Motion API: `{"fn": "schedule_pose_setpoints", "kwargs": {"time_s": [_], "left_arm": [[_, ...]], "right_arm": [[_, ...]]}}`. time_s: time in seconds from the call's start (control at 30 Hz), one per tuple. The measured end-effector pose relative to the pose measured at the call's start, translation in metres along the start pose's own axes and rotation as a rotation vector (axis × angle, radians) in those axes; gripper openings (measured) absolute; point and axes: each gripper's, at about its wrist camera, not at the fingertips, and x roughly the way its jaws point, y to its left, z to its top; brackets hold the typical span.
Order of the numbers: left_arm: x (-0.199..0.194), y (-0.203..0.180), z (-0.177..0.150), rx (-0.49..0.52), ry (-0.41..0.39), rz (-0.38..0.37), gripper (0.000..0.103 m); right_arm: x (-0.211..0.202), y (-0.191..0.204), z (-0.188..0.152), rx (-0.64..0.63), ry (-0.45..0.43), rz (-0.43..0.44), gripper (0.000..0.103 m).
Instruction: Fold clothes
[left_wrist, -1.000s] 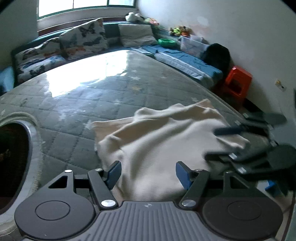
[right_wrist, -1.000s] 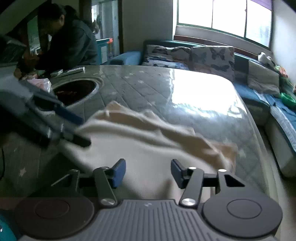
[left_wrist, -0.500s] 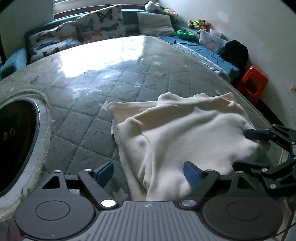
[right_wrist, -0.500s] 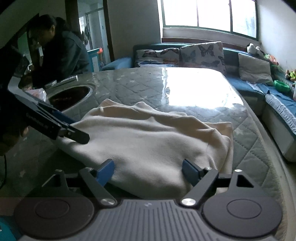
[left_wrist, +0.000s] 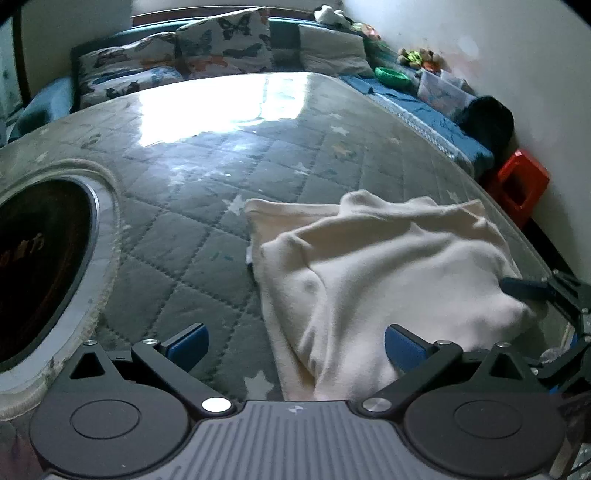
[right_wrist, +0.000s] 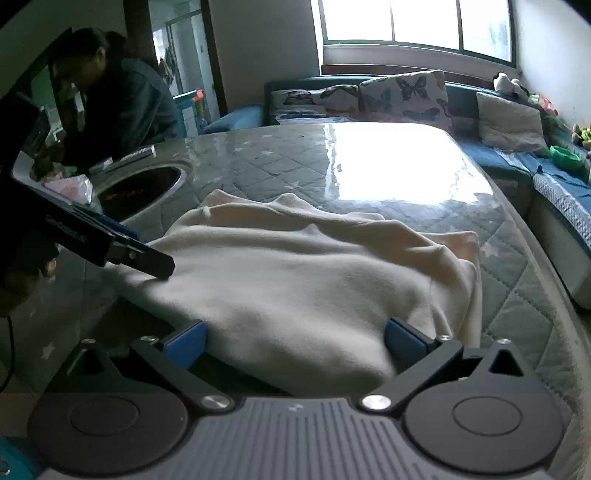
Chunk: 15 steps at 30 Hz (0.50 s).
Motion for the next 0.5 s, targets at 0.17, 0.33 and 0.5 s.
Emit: {"fn": "schedule_pose_setpoints", "kwargs": {"time_s": [0.17, 0.33, 0.5], "left_arm": [[-0.008, 0.008, 0.002, -0.034, -0.040, 0.055, 0.103], [-0.015, 0.019, 0.004, -0.078, -0.048, 0.074, 0.103], [-0.019, 0.028, 0.005, -0.115, -0.028, 0.104, 0.103]], "right_arm": [[0.002, 0.002, 0.000, -0.021, 0.012, -0.001, 0.103], [0.004, 0.023, 0.002, -0.176, 0.051, -0.059, 0.103], [-0.003, 0.057, 0.012, -0.304, 0.014, -0.011, 0.091]]}}
